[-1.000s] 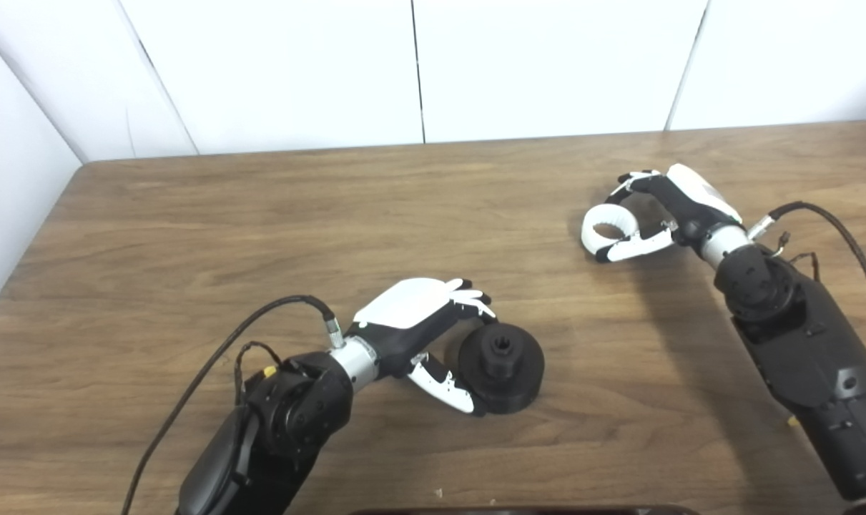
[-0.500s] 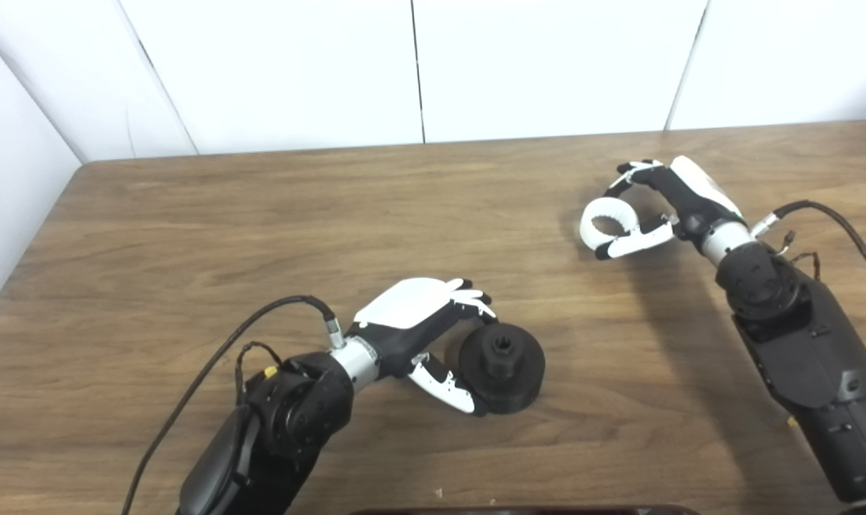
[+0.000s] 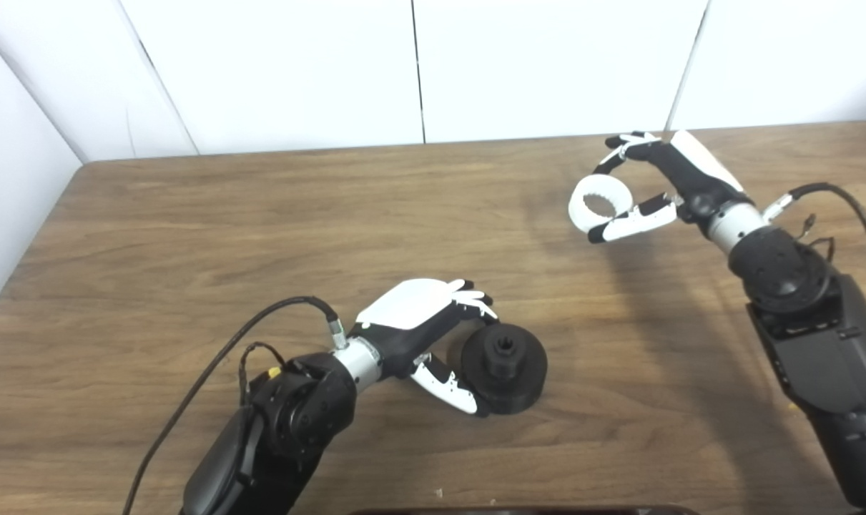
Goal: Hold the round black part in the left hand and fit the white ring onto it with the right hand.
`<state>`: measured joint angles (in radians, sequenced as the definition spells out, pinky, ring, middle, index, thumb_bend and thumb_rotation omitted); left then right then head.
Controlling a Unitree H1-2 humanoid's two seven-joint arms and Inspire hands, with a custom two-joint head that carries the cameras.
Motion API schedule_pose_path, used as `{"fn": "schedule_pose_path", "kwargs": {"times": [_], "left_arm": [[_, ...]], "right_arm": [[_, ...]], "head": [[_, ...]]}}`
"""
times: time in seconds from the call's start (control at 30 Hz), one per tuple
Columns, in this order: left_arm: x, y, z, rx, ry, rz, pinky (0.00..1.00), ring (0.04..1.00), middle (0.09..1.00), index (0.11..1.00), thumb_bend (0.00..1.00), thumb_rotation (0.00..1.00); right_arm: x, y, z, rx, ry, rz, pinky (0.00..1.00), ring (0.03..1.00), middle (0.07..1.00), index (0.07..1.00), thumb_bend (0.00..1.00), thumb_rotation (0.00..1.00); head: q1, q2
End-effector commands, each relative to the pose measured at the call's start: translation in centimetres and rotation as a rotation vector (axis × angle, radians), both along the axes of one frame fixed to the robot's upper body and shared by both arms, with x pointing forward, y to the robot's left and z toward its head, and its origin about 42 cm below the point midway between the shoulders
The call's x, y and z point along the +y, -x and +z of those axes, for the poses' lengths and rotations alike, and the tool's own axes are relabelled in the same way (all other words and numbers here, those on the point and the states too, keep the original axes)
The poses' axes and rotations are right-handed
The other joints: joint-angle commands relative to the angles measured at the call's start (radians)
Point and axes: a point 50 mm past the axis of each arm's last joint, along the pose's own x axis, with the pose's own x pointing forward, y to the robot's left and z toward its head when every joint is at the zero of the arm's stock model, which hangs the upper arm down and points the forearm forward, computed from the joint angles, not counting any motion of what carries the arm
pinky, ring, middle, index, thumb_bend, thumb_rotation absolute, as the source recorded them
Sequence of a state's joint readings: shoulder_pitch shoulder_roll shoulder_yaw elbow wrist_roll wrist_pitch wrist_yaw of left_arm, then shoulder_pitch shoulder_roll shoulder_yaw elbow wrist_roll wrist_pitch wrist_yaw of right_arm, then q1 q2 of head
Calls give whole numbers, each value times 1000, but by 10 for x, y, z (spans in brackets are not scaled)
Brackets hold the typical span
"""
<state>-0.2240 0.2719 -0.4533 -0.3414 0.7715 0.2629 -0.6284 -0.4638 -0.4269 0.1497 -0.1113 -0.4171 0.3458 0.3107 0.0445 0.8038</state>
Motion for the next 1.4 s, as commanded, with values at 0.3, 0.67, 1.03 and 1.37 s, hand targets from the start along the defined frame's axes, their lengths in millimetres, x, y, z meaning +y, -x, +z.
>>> {"fn": "schedule_pose_path", "kwargs": {"times": [0.3,0.67,1.03,1.37], "left_arm": [[-4,-7,9,-51,13,4,923,998,927,728,883,322],[-4,-9,7,-51,19,7,926,998,930,726,886,337],[-3,-10,8,-43,19,18,920,1000,930,725,887,315],[-4,-10,9,-49,15,17,923,1000,931,730,891,329]], "right_arm": [[1,43,52,-140,13,96,958,980,885,492,521,157],[-1,96,60,-120,84,195,913,969,886,492,521,156],[1,121,51,-90,57,242,899,968,877,492,522,155],[10,120,37,-60,39,258,892,970,880,492,523,153]], "head": [[5,4],[7,7],[4,12],[5,12]]}}
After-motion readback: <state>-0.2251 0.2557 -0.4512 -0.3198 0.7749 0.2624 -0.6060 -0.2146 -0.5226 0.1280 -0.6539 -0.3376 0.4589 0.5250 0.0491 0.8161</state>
